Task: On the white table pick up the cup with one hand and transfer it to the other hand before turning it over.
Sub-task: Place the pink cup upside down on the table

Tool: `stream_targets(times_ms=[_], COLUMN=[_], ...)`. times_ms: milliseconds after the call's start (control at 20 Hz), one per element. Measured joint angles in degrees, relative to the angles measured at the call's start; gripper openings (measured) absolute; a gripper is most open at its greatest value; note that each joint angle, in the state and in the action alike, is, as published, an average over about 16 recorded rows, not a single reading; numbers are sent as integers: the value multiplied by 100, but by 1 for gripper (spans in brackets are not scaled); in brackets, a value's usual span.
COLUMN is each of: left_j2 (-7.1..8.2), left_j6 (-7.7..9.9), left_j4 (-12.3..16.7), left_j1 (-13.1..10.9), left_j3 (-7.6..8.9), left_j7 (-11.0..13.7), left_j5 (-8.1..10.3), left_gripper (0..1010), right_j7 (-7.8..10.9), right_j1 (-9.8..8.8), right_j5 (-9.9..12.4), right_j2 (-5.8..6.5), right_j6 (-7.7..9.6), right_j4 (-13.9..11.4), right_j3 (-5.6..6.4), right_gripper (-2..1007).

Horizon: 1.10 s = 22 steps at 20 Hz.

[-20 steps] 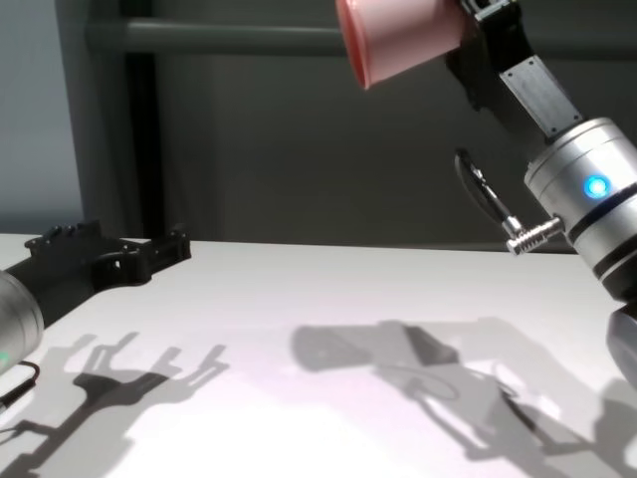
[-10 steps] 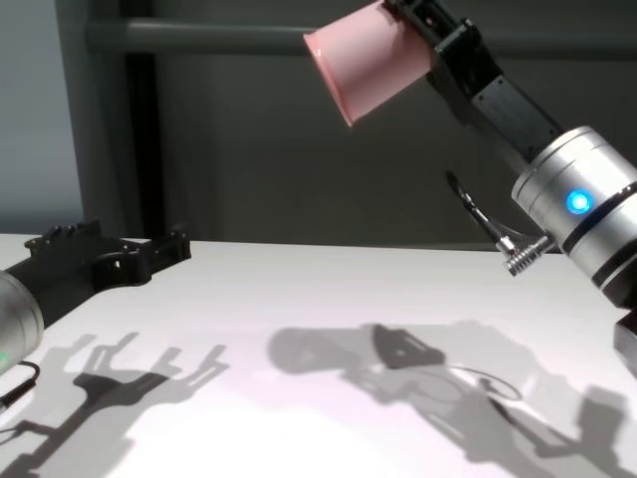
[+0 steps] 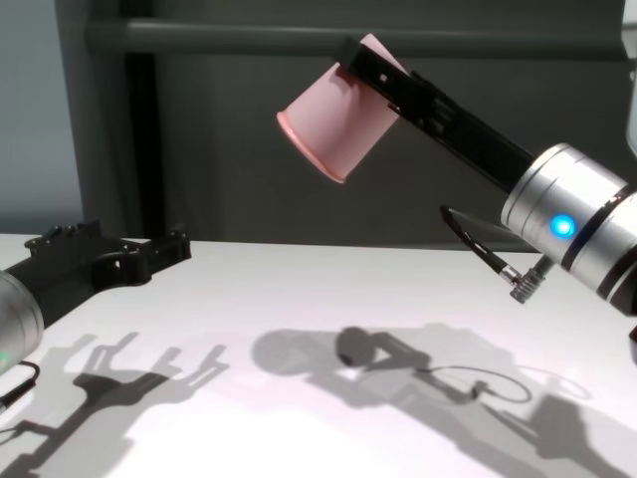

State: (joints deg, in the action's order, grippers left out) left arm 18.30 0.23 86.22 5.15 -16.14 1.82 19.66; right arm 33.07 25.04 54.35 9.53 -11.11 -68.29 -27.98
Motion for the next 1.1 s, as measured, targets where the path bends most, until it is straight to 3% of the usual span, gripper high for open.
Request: stream_targets(times_ms=[500,1100], left_j2=[0,0], left_j6=[0,0], left_j4=[0,0], left_j1=[0,0], left_j3=[0,0], left_j7=[0,0], left_j5=[0,0], left_gripper=[1001,1001], right_j7=[-374,-552], right_j1=[137,328], right_j5=[-958,-1798], right_j2=[169,208], right_j6=[58,244], right_j4=[28,230], right_j3=[-287,-608], right_gripper=[756,756])
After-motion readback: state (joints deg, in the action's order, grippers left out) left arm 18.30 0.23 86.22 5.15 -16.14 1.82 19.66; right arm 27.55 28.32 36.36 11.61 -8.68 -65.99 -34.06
